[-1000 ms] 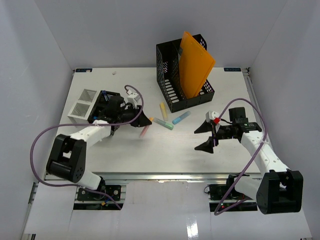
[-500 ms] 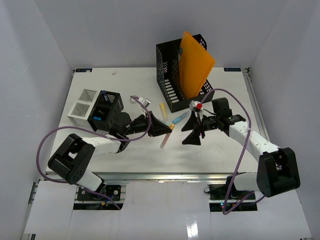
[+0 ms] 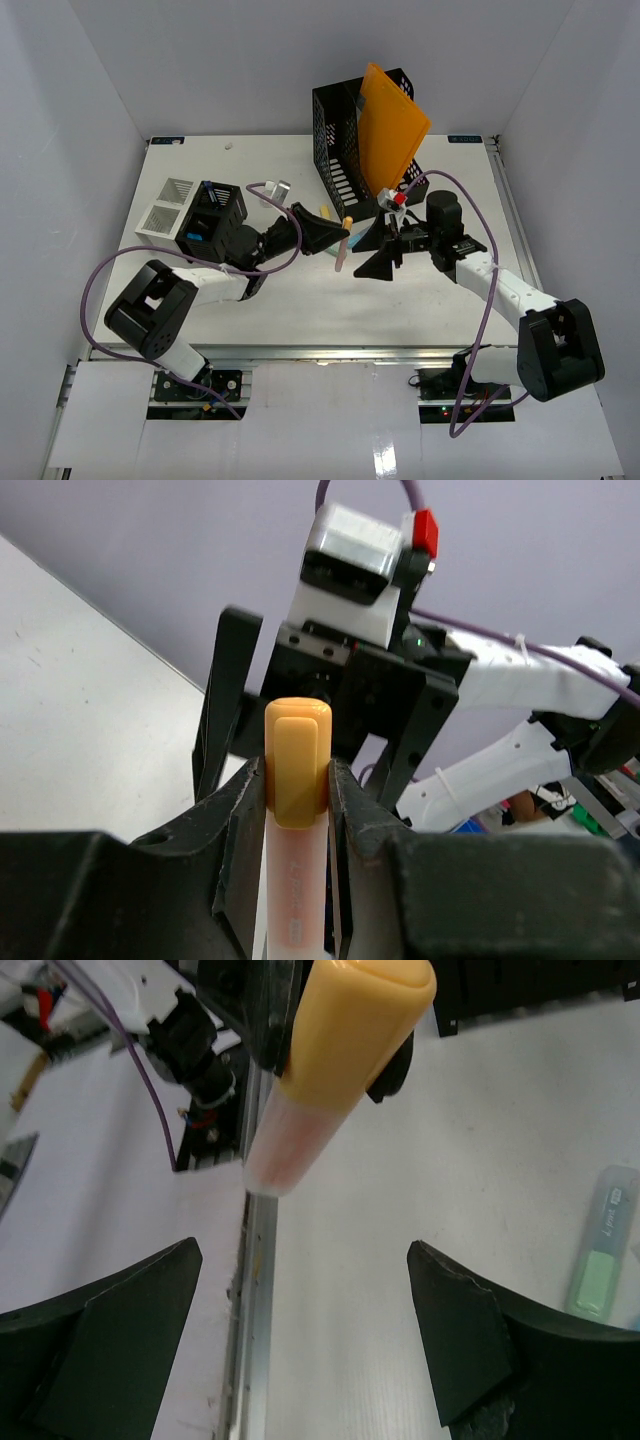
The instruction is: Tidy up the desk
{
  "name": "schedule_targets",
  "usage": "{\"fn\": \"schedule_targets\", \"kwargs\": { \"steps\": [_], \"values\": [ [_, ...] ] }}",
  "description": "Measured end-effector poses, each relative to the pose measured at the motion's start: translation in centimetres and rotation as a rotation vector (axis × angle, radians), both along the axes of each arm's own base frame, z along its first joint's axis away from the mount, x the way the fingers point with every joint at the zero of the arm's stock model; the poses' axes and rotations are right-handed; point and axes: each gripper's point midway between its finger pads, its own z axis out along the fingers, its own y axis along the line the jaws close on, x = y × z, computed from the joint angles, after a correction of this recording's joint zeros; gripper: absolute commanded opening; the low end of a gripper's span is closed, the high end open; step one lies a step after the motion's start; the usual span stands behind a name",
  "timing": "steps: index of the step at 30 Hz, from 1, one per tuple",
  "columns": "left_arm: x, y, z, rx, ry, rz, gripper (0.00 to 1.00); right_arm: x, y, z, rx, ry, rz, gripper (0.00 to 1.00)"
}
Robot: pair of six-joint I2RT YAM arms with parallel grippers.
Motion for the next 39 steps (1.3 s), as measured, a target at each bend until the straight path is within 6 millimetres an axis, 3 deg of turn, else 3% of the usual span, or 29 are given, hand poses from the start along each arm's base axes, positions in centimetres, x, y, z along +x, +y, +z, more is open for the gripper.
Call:
{"fn": "schedule_targets", "kwargs": {
  "steps": [10,16,24,34,37,39],
  "values": [
    [3.0,0.0,2.3,-0.070,-0.036,0.147,0.08,1.9,1.7,2.9,0.076,0.101,-0.137,0.91],
    [3.2,-0.2,2.9,-0.088,-0.041,0.175,0.07,2.8,1.8,4.0,0.106,0.117,-0.199,1.00],
    [4.1,-1.8,2.8,-0.098,-0.038,0.208,0.07,4.3,1.9,3.8,0.108,0.169,-0.279,0.79],
    [4.7,-2.3,3.0,-0.109,-0.035,0.224,0.09,4.7,1.9,4.2,0.129,0.174,-0.306,0.22],
    [4.6,-2.2,3.3,-0.113,-0.053,0.229,0.16,4.8,1.8,4.3,0.131,0.174,-0.309,0.08],
    [4.6,-2.2,3.3,-0.112,-0.058,0.230,0.31,4.8,1.8,4.3,0.130,0.164,-0.310,0.08]
  ]
}}
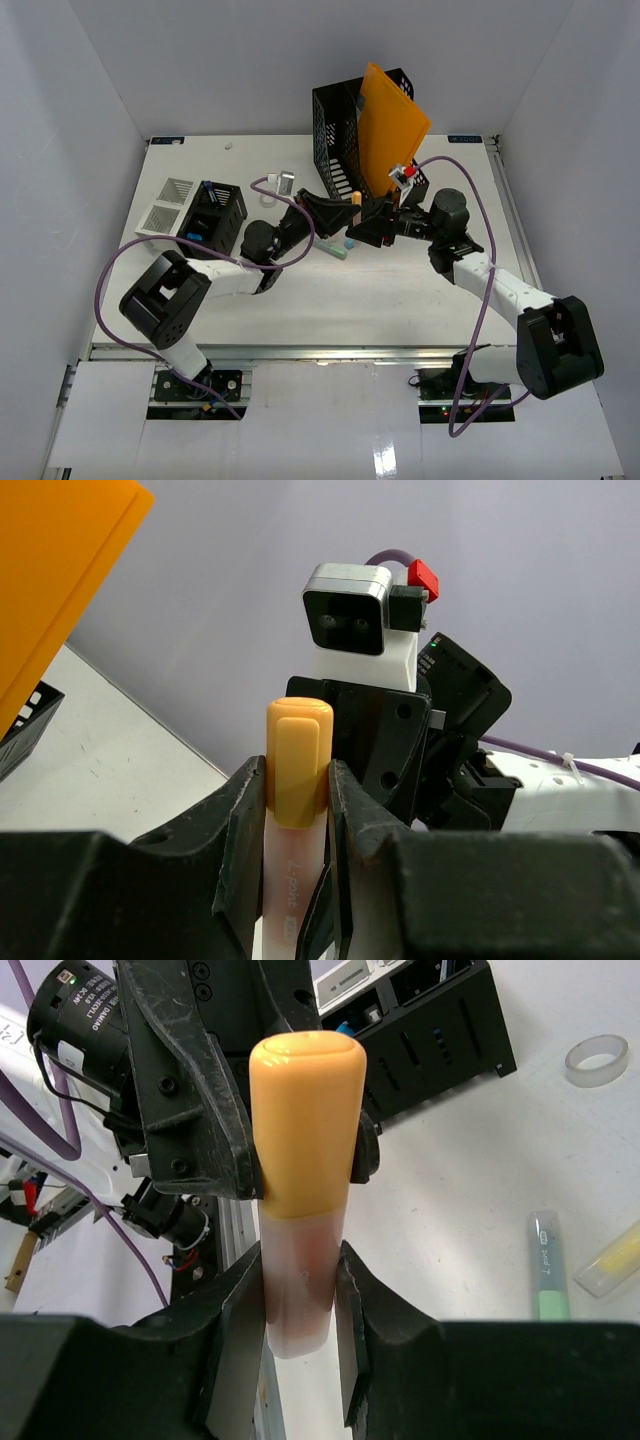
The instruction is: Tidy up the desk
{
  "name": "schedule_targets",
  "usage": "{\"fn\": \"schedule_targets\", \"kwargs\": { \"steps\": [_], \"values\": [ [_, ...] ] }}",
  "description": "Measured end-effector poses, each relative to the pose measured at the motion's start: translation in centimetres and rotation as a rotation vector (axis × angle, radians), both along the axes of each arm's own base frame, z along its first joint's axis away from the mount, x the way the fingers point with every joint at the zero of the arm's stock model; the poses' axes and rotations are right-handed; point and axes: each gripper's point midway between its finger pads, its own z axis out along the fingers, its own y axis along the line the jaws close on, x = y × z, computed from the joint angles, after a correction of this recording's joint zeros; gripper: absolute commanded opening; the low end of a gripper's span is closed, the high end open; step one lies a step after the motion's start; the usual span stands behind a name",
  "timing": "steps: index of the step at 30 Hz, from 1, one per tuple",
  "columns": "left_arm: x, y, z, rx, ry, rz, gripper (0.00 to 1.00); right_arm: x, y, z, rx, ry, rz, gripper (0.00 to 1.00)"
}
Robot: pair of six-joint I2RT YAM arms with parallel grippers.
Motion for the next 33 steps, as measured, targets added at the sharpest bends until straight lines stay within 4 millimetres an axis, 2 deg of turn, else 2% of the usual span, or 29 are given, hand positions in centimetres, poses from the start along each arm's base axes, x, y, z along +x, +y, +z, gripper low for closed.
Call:
{"fn": "schedule_targets", "kwargs": {
  "steps": [7,8,12,16,23,28,33],
  "values": [
    [0.1,0.0,-0.4,0.044,0.036,0.010,0.89,0.3,-0.4,-0.7,-0.046,-0.056,-0.027,0.08],
    [0.1,0.1,-0.5,0.058,0.043,0.015,0.93,0.3,-0.5,-0.9,-0.058,-0.062,-0.034,0.08],
    [0.2,0.2,-0.6,0.111,0.067,0.028,0.98,1.1,-1.1,-2.0,-0.119,-0.088,-0.085,0.08],
    [0.7,-0.1,-0.3,0.164,0.085,0.041,0.98,2.3,-1.7,-2.9,-0.193,-0.126,-0.151,0.08],
    [2.5,-1.5,-1.7,0.327,0.159,0.103,0.93,3.7,-2.3,-4.1,-0.327,-0.205,-0.248,0.08],
    [3.4,-2.6,-2.0,0.406,0.169,0.148,0.78,3.9,-2.7,-4.8,-0.389,-0.243,-0.278,0.08],
    [3.9,-3.0,-4.0,0.490,0.192,0.181,0.61,4.2,-3.0,-4.8,-0.419,-0.276,-0.302,0.08]
  ]
}}
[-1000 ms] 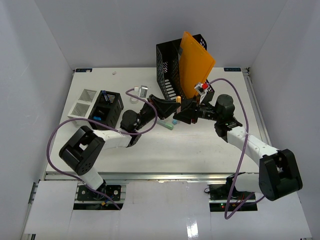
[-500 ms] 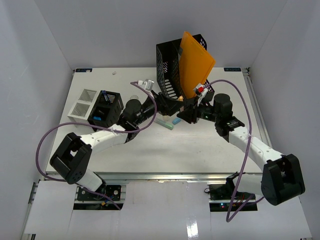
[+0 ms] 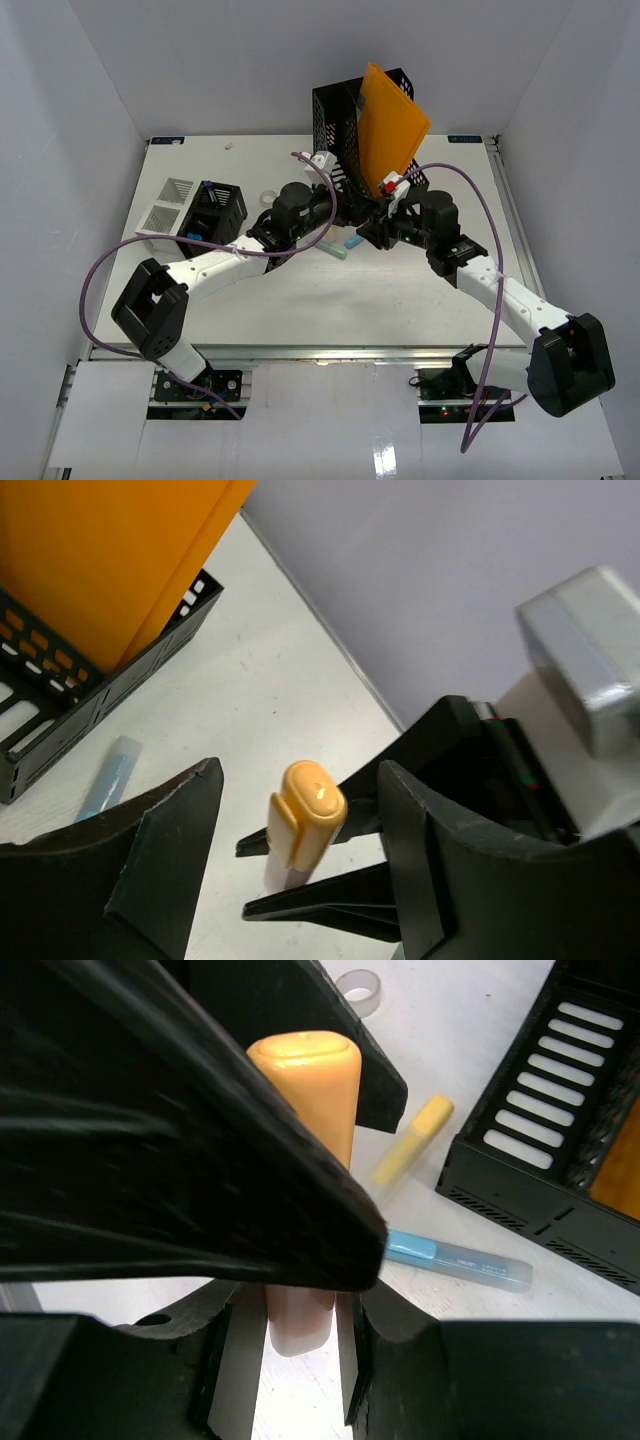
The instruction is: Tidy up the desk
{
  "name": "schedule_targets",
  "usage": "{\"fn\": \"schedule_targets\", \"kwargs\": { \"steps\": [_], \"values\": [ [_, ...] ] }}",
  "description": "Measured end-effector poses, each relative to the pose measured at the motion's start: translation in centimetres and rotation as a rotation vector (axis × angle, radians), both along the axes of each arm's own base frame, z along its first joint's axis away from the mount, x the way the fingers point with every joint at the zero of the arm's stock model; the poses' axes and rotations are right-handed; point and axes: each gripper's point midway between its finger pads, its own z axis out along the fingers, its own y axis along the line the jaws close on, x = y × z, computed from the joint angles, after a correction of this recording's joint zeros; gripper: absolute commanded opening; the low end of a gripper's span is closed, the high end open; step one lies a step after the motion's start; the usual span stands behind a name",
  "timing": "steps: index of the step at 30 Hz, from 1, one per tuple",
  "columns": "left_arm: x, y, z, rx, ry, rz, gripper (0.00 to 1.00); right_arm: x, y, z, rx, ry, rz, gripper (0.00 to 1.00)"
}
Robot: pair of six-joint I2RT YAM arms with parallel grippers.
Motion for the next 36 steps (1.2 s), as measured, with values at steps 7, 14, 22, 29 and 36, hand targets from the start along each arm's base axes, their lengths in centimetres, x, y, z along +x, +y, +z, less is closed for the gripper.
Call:
{"fn": "schedule_targets", "kwargs": {
  "steps": [7,14,22,29,36],
  "values": [
    [0.1,-0.5,-1.0,0.079,0.001,0.017,0.25,0.2,-0.4,-0.2,-0.024,-0.007,-0.026,0.08],
    [0.0,-0.6,-0.9,0.111,-0.006,0.016,0.00,0.1,-0.5,-0.2,-0.038,-0.027,-0.012,0.69],
    [-0.1,-0.4,-1.5,0.134,0.010,0.016,0.00,-1.4,0.1,0.8,-0.052,-0.112,0.113,0.90],
    [0.5,1.8,-2.4,0.223,0.010,0.059,0.00,-3.1,-1.8,1.3,-0.015,-0.170,0.225,0.90],
    [6.3,15.3,0.2,0.280,-0.002,0.341,0.00,-5.0,-5.8,-0.7,0.059,-0.167,0.271,0.90]
  ]
}}
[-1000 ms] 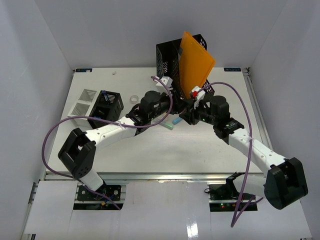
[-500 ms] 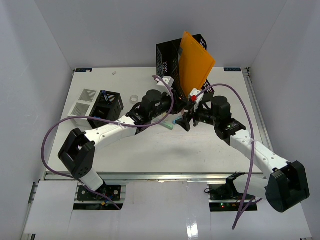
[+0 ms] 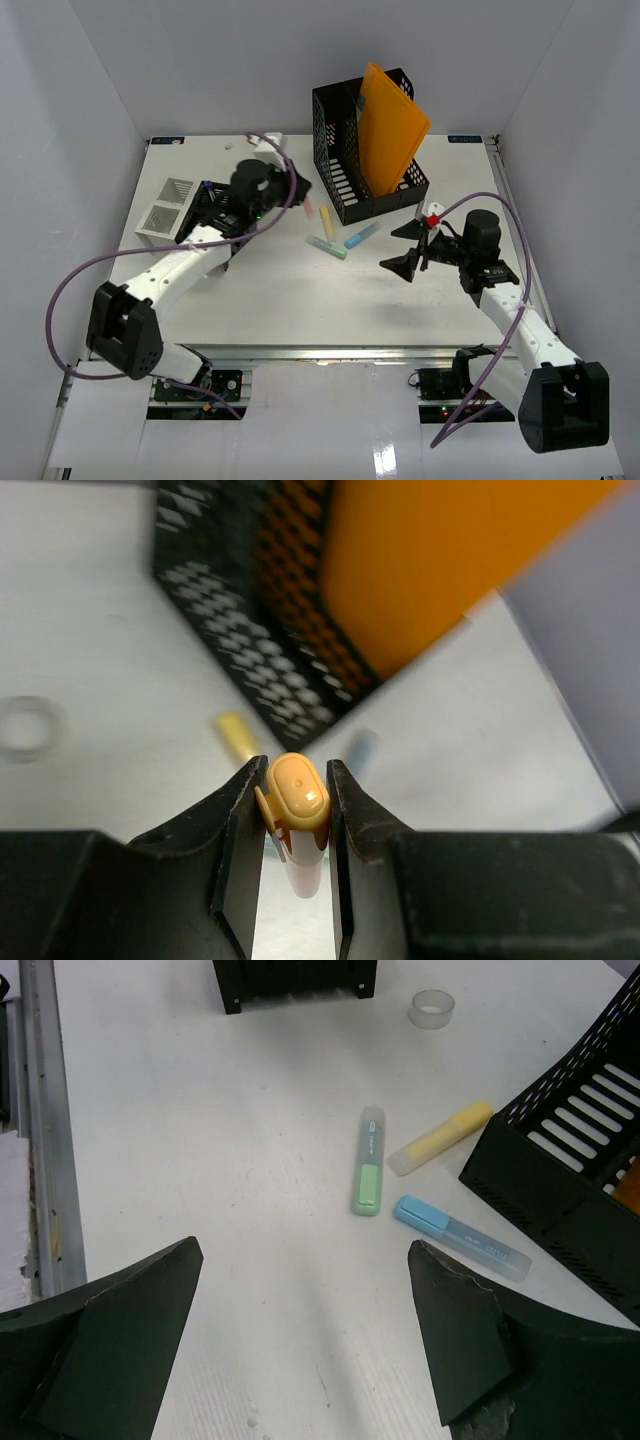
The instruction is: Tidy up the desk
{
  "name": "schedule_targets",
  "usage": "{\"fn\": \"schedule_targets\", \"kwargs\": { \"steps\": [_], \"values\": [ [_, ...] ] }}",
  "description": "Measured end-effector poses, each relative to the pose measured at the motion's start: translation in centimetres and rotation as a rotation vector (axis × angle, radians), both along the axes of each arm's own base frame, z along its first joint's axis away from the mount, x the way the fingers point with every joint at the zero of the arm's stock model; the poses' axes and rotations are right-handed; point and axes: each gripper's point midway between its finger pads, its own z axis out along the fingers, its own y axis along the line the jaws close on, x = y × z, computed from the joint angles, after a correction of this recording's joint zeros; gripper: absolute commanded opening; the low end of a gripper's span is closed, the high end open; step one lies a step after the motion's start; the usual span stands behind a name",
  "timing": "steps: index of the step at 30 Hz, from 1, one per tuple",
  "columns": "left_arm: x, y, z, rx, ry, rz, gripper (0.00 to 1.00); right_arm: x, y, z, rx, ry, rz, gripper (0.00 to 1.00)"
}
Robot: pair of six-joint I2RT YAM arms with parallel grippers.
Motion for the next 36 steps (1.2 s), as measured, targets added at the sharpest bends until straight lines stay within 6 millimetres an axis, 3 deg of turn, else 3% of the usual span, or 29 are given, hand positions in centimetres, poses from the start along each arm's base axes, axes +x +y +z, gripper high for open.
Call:
{"fn": "schedule_targets", "kwargs": {
  "steps": [4,7,15,18,21,34,36],
  "values": [
    [2.9,10.5,2.0,0.020,-0.038,0.222,0.00,-0.6,-0.8,1.2,0.018,-0.059,0.024,0.90],
    [4.0,16.3,2.4,0.039,-0.048,0.353,0.00,-0.9,-0.9,1.8,0.025,-0.091,0.042,0.90],
    [6.4,27.8,2.1,0.107,-0.065,0.615,0.00,-1.0,-1.0,1.7,0.022,-0.109,0.058,0.90],
    [6.8,31.2,1.5,0.125,-0.061,0.699,0.00,-1.1,-1.0,1.7,0.021,-0.115,0.060,0.90],
    [7.3,32.9,0.5,0.148,-0.054,0.736,0.00,-1.0,-1.0,1.7,0.019,-0.117,0.060,0.90],
    [9.9,33.7,-4.7,0.202,0.013,0.721,0.00,-0.4,-1.9,1.5,0.009,-0.125,0.028,0.90],
    [9.9,33.7,-5.1,0.203,0.018,0.720,0.10,-0.3,-2.0,1.5,0.009,-0.123,0.023,0.90]
  ]
}}
